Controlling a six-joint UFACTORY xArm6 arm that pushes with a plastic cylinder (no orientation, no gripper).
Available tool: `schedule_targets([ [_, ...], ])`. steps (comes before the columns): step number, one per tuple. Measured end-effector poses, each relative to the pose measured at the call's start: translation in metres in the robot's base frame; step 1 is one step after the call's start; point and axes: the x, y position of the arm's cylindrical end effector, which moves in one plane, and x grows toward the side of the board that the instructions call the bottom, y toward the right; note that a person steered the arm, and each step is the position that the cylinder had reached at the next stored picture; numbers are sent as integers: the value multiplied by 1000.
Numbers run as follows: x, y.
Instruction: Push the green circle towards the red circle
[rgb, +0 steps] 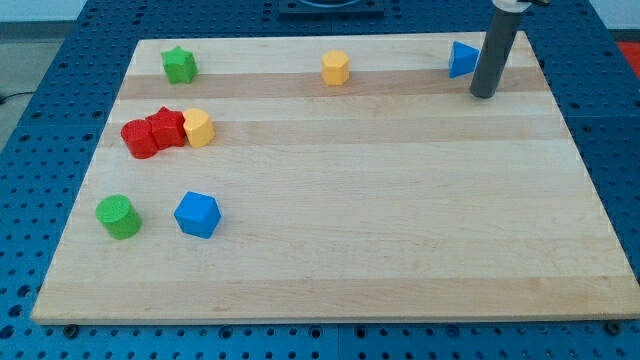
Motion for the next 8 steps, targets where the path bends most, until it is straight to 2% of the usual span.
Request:
schedule_targets([
  [3,0,1],
  [5,30,-53],
  [6,89,-84],
  [8,206,-213],
])
